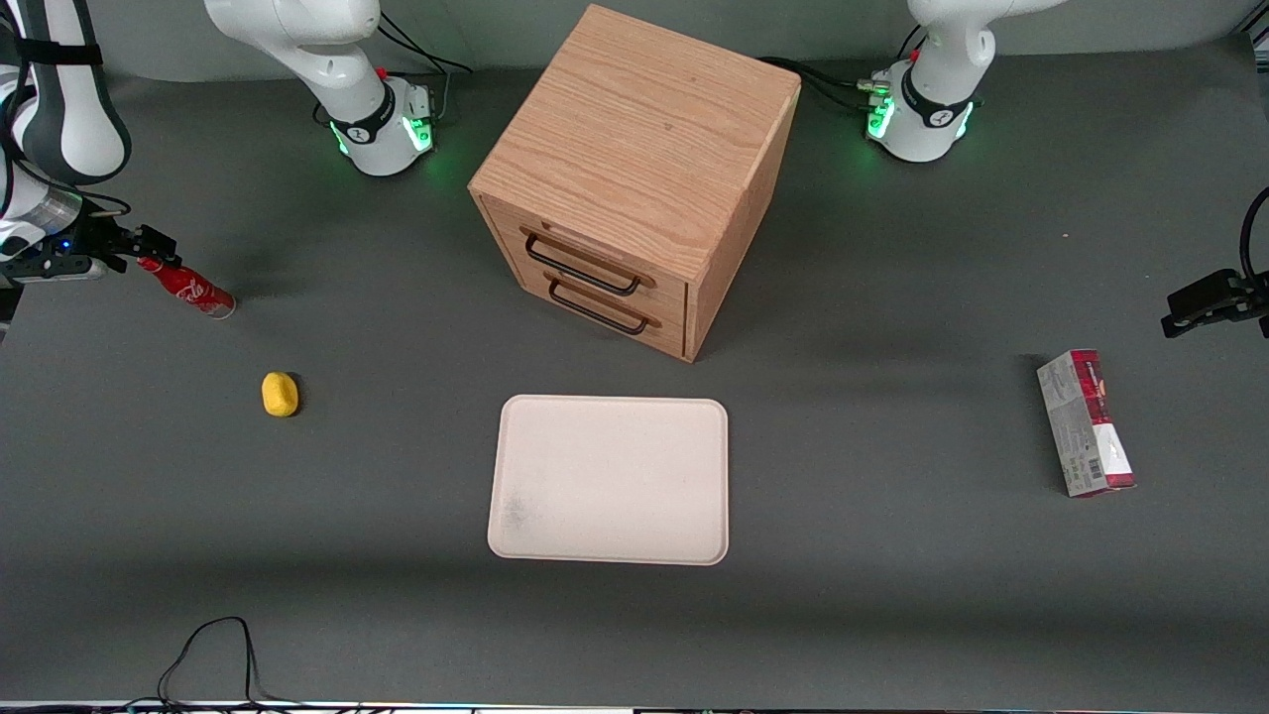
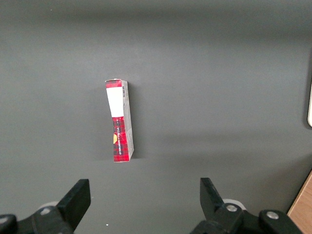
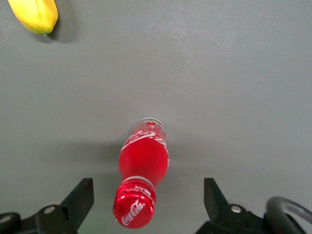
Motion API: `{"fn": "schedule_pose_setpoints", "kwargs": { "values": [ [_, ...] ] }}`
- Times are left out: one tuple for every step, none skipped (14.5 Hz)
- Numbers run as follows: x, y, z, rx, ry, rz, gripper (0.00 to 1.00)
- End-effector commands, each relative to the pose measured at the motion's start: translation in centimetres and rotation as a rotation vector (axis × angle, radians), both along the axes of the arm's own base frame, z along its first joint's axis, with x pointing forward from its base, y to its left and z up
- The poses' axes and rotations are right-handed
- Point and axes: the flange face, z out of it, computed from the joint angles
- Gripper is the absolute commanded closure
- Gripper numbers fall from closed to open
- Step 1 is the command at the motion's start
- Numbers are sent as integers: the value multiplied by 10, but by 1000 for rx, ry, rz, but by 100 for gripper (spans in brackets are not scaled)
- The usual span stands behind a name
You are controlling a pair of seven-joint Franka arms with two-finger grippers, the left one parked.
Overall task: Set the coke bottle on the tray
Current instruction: 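Lower the open right gripper around the bottle's body and close it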
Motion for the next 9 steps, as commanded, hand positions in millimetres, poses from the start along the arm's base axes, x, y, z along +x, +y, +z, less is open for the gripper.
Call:
{"fn": "schedule_pose_setpoints", "kwargs": {
  "values": [
    [6,5,-2,-8,4,45,10],
    [7,7,-3,-7,6,51,21],
    [8,8,-3,-7,8,54,32],
    [8,8,-3,-7,8,53,42],
    [8,8,-3,-7,8,56,52],
    [8,9,-3,-7,10,59,64],
    [8,9,-3,-3,16,58,73],
    [7,9,-2,3,24,56,82],
    [7,10,-3,6,32,58,87]
  ]
}}
